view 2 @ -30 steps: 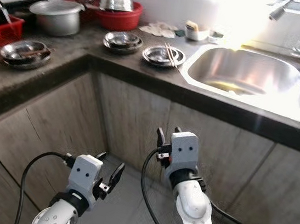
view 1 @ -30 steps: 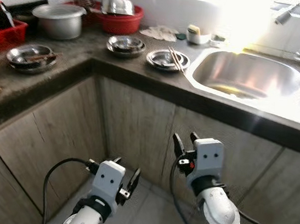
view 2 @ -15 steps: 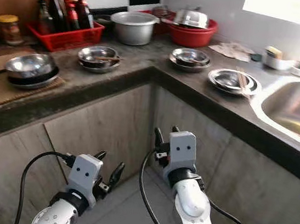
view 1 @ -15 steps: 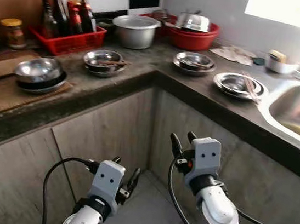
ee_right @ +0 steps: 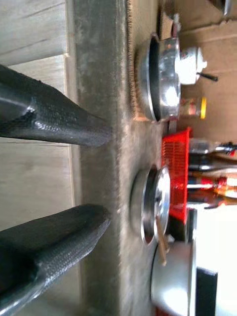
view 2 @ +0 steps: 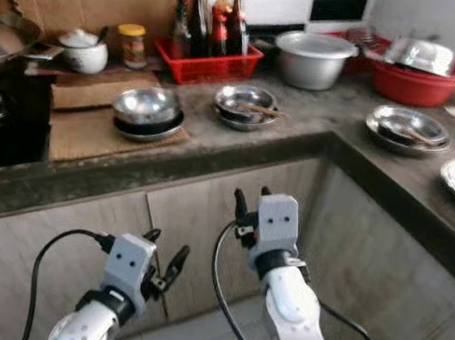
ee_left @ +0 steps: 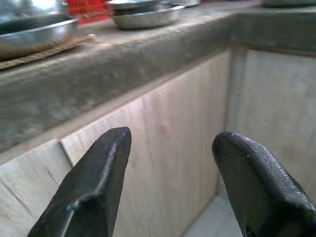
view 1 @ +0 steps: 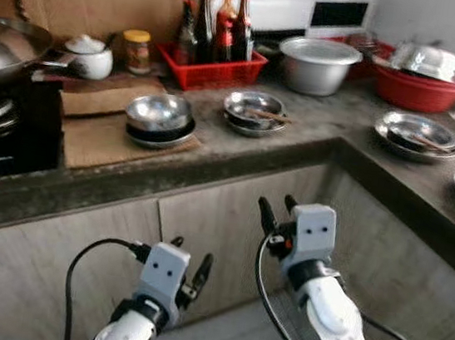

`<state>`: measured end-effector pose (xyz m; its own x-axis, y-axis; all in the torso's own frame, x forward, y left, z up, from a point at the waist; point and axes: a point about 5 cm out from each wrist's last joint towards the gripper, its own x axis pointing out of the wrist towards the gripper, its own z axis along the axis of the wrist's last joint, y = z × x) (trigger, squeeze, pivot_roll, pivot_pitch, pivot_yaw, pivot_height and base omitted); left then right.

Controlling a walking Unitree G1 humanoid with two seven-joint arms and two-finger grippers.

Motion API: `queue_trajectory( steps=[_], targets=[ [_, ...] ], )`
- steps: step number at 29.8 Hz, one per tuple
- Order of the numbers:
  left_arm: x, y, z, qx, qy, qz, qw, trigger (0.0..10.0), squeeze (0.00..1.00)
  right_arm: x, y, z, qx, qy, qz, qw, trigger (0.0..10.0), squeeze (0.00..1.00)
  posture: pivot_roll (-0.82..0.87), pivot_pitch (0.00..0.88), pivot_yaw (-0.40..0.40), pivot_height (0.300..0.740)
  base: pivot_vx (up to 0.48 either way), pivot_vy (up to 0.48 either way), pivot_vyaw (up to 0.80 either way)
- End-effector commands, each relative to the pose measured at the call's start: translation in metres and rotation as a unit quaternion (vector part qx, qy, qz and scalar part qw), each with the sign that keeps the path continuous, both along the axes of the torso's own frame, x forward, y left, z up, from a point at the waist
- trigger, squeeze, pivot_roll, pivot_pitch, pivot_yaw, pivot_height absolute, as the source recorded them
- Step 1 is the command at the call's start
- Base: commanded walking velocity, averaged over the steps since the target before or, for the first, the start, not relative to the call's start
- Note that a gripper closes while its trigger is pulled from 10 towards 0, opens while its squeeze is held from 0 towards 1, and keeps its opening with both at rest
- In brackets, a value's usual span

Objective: Kitchen organization

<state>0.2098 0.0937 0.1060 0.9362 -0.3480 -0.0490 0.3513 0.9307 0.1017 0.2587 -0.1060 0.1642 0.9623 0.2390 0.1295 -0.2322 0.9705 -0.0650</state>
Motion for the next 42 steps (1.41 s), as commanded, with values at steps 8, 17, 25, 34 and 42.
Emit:
queue_trajectory(
  steps=[8,17,25,34,42],
  targets=[
    [0.0,-0.004,0.0,0.002,0.0,-0.003,1.0,10.0,0.0,0.005,-0.002,0.005,-0.003,-0.013,0.003,1.0,10.0,0.0,0.02,0.01,-0.004,0.74,0.29,0.0,0.8],
    [0.0,-0.004,0.0,0.002,0.0,-0.001,1.0,10.0,0.0,0.014,-0.005,0.014,0.004,-0.028,0.007,1.0,10.0,0.0,0.02,0.01,-0.003,0.74,0.293,0.0,0.27],
    [0.0,-0.004,0.0,0.001,-0.002,-0.002,1.0,10.0,0.0,0.028,-0.007,0.036,0.011,-0.058,0.021,0.998,10.0,0.0,0.03,0.008,-0.008,0.74,0.293,0.0,0.0],
    [0.0,-0.005,0.0,0.001,-0.004,-0.001,1.0,10.0,0.0,0.053,-0.01,0.066,-0.006,-0.081,0.024,0.996,10.0,0.0,0.02,0.003,-0.015,0.74,0.061,0.0,0.0],
    [-0.001,-0.008,-0.001,0.001,-0.002,-0.005,1.0,10.0,0.0,0.082,-0.008,0.08,-0.023,-0.04,0.017,0.999,10.0,1.0,0.03,0.0,-0.023,0.74,0.0,0.0,0.0]
  ],
)
